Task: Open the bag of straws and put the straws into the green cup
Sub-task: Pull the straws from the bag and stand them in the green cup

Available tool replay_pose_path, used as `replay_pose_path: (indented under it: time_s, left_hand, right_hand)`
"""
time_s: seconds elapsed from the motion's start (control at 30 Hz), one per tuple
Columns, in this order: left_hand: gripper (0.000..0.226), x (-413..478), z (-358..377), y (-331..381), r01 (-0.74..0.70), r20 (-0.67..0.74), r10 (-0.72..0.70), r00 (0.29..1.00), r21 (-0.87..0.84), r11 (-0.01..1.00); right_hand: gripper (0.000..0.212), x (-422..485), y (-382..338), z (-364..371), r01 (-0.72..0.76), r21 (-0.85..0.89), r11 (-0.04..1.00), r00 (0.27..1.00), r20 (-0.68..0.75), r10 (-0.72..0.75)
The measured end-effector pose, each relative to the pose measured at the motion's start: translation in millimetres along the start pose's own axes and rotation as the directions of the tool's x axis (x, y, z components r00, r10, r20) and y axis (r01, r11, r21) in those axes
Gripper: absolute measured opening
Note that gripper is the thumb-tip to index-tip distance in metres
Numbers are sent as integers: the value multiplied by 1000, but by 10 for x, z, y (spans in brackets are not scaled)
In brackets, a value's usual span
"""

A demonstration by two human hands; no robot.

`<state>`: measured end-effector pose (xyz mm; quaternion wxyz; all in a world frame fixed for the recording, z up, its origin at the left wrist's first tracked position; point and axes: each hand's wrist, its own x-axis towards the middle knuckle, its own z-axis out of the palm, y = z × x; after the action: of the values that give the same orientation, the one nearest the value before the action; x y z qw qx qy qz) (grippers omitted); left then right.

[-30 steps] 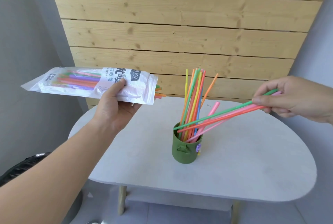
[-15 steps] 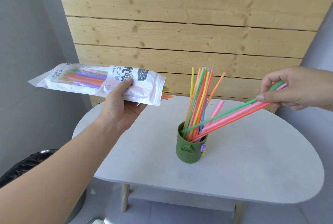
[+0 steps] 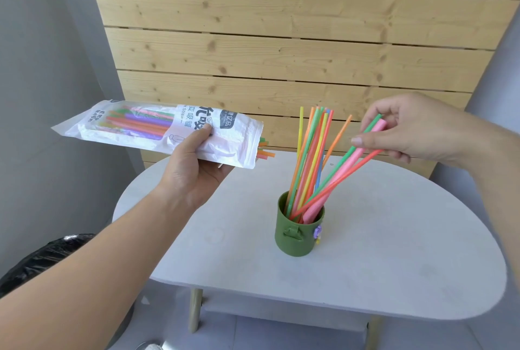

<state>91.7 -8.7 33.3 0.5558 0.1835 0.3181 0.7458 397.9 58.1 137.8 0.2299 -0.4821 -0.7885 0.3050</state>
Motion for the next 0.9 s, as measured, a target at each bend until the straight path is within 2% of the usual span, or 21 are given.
replay_pose_path:
  time_s: [0.07,0.2,0.3,0.4,0.53,0.8,0.83,0.9]
  left_hand:
    - [18,-5,-7,0,3,-2,-3,1000,-1,1000]
    - [24,6,-25,12,2,2,-2,1000,-10,1000]
    - [23,17,-31,18,-1,3,1,1000,-8,1000]
    - [24,18,-30,29,-3,7,3,1000,-13,1000]
    - [22,16,-28,41,-8,2,8,1000,-15,1000]
    - [25,-7,12,77,-10,2,10,1000,-39,999]
    - [27,-11,23,86,-10,10,10,1000,-53,999]
    - [27,-18,34,110,-15,19,17,1000,-77,997]
  right_hand:
    - [21,65,-35,83,23,27,999,999,-23,-23]
    - [19,168,-118,209,51,-41,998,993,-100,-55]
    - [31,233,-167,319,55,-70,996,976,-205,-68]
    - [46,307,-188,449,50,-18,999,957,-284,-53]
    - [51,391,-177,604,75,-19,997,935,-345,-77]
    - [70,392,-188,678,128,-145,981,872,-454,-181]
    - [69,350,-219,676,130,-157,979,853,-485,-191]
    - [51,243,-324,672,171,-200,965,803,-538,-254]
